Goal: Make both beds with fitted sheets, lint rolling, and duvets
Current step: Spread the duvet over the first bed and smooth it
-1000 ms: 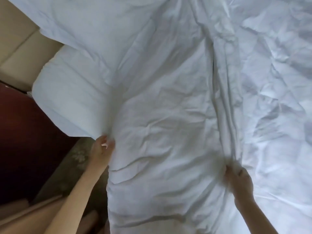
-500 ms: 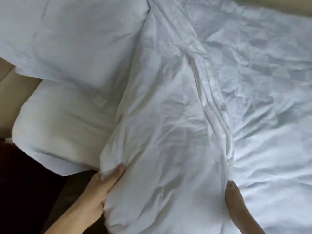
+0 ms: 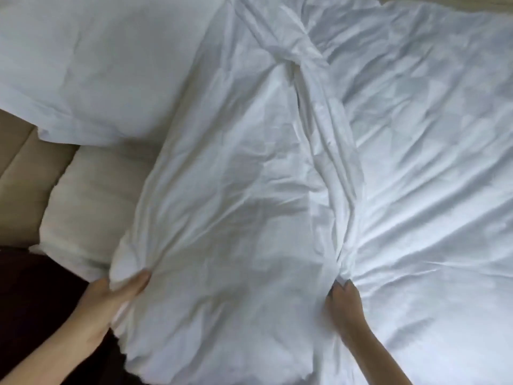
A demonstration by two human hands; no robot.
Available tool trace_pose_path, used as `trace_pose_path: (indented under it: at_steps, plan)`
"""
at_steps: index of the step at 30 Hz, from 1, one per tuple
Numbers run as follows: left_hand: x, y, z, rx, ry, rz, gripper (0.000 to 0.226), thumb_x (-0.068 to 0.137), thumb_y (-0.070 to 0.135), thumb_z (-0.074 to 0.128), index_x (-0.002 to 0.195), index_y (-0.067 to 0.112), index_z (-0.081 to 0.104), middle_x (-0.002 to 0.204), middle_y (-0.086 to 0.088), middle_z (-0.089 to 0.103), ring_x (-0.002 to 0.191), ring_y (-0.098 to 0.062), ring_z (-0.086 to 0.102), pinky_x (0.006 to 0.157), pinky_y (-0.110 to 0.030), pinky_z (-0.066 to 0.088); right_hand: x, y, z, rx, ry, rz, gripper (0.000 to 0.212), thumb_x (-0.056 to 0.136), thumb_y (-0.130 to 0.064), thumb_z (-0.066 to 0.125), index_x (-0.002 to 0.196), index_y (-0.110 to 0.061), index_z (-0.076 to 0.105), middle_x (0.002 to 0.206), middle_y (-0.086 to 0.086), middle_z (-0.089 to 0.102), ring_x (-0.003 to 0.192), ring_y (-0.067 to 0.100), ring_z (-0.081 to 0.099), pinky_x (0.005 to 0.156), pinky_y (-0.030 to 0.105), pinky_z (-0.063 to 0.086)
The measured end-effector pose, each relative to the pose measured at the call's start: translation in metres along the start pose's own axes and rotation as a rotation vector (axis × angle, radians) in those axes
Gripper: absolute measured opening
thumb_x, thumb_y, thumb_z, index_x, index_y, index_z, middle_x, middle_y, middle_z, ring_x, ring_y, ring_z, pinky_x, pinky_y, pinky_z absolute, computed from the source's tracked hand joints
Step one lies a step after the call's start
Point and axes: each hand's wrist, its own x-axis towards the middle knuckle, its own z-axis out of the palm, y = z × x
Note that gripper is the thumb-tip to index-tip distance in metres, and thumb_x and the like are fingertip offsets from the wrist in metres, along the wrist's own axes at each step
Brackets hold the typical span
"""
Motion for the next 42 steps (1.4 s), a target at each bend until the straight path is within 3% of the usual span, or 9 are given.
trace_pose_path:
  at_steps: [8,13,17,20,22,27,30,35,42]
  plan:
    - [0.033,-0.051,0.065,0.085,0.208,-0.063,0.029,0.093,0.036,0.056,0.11,0.013,0.056,0.11,0.0,0.059,0.106,-0.02,0.053,0.085,-0.029,0.042,0.027,0.024,-0.09,0.467,-0.056,-0.131,0.029,0.093,-0.032,0.057,0.104,-0.006,0.062,0.084,0.004,0.06,0.075,0.018,0.055,0.066,0.03,0.043]
    - [0.051,-0.043,0.071,0.142,0.354,-0.079,0.053,0.09,0.039,0.06,0.131,0.009,0.046,0.123,-0.003,0.051,0.115,-0.025,0.05,0.093,-0.033,0.041,0.004,-0.036,-0.094,0.483,-0.166,-0.217,0.041,0.088,-0.046,0.06,0.105,-0.008,0.065,0.102,0.006,0.069,0.096,0.021,0.065,0.093,0.039,0.05]
    - [0.051,-0.035,0.075,0.214,0.288,-0.03,0.034,0.09,0.027,0.063,0.115,0.005,0.058,0.111,-0.008,0.059,0.101,-0.027,0.055,0.082,-0.034,0.042,-0.016,-0.007,-0.144,0.707,0.102,-0.224,0.031,0.095,-0.034,0.052,0.103,-0.006,0.065,0.075,-0.007,0.071,0.082,0.016,0.061,0.066,0.015,0.052]
    - [0.053,-0.035,0.085,0.174,0.205,-0.017,0.015,0.088,0.021,0.066,0.091,0.012,0.054,0.091,-0.008,0.054,0.089,-0.021,0.051,0.074,-0.032,0.04,0.016,0.035,-0.162,0.649,0.194,-0.057,0.049,0.097,-0.034,0.05,0.116,0.011,0.058,0.073,0.02,0.062,0.072,0.033,0.061,0.052,0.025,0.043]
    - [0.053,-0.041,0.088,0.135,0.163,-0.029,0.025,0.083,0.033,0.069,0.087,0.015,0.052,0.087,-0.007,0.051,0.086,-0.022,0.05,0.073,-0.034,0.038,0.046,0.052,-0.164,0.551,0.082,0.091,0.054,0.096,-0.041,0.049,0.121,0.005,0.058,0.067,0.01,0.059,0.054,0.018,0.06,0.046,0.022,0.042]
    - [0.048,-0.044,0.095,0.104,0.052,-0.131,0.066,0.085,0.061,0.054,0.135,0.017,0.047,0.122,0.002,0.054,0.118,-0.022,0.051,0.102,-0.033,0.038,0.054,0.054,-0.154,0.443,-0.194,0.038,0.036,0.096,-0.039,0.05,0.115,-0.011,0.061,0.099,0.004,0.067,0.085,0.015,0.061,0.071,0.027,0.046]
    - [0.035,-0.025,0.094,0.021,0.071,-0.079,0.059,0.09,0.06,0.044,0.134,0.02,0.047,0.119,0.0,0.059,0.107,-0.02,0.056,0.095,-0.03,0.041,0.031,0.062,-0.151,0.476,-0.276,0.003,0.044,0.096,-0.045,0.045,0.108,-0.008,0.067,0.099,0.008,0.073,0.093,0.022,0.069,0.085,0.038,0.054]
    - [0.045,-0.012,0.075,0.034,0.183,0.003,0.05,0.093,0.054,0.045,0.127,0.018,0.052,0.117,-0.003,0.059,0.101,-0.02,0.057,0.095,-0.034,0.044,0.029,0.081,-0.142,0.334,-0.117,-0.098,0.04,0.096,-0.039,0.05,0.098,-0.003,0.066,0.08,0.009,0.066,0.074,0.022,0.063,0.065,0.019,0.053]
    - [0.06,-0.019,0.079,0.223,0.279,-0.126,0.056,0.099,0.051,0.032,0.136,0.011,0.046,0.13,-0.013,0.053,0.116,-0.031,0.051,0.099,-0.04,0.043,0.05,0.059,-0.133,0.155,-0.053,-0.12,0.029,0.087,-0.019,0.067,0.097,0.007,0.058,0.084,0.015,0.059,0.075,0.022,0.052,0.064,0.034,0.039]
